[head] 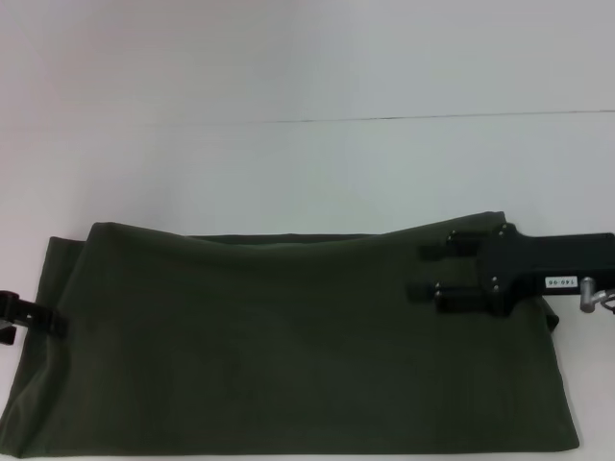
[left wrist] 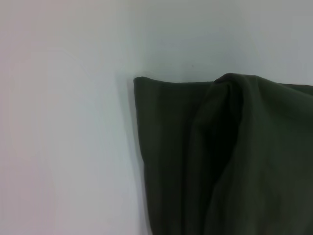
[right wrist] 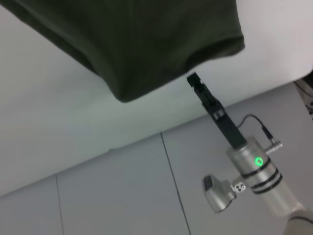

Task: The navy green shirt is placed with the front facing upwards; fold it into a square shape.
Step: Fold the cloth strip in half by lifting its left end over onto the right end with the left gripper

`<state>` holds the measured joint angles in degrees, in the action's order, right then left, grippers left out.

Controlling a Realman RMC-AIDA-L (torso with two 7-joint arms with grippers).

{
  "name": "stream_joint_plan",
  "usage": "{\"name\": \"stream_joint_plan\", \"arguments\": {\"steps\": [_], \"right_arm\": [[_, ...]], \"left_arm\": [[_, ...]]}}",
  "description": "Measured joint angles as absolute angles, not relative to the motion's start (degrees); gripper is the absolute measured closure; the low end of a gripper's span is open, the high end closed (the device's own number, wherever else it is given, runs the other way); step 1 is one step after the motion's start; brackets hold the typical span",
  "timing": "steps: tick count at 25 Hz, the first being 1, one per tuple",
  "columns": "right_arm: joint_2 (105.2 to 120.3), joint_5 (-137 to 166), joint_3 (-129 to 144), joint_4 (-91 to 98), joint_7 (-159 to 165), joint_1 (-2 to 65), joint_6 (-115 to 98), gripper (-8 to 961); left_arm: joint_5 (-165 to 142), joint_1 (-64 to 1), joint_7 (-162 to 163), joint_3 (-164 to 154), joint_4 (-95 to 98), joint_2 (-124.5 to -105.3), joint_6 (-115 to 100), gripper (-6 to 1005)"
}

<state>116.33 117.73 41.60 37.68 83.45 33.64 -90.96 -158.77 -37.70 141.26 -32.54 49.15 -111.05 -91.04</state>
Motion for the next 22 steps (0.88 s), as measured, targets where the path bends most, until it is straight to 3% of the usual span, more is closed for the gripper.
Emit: {"name": "stream_joint_plan", "arguments": {"steps": [5,22], "right_arm": [[117.25,119.74,41.73,37.84,83.33,33.89,-89.37,243],[117.85,120.47,42.10,37.84,83.27,33.60,-88.78,243]], "left_arm": [[-158.63,-37.78,141.18,-32.52,48.92,-111.05,-90.97,128],[-159.07,-37.44,140.38,-33.10,47.78,-111.44,-88.44,128]]}}
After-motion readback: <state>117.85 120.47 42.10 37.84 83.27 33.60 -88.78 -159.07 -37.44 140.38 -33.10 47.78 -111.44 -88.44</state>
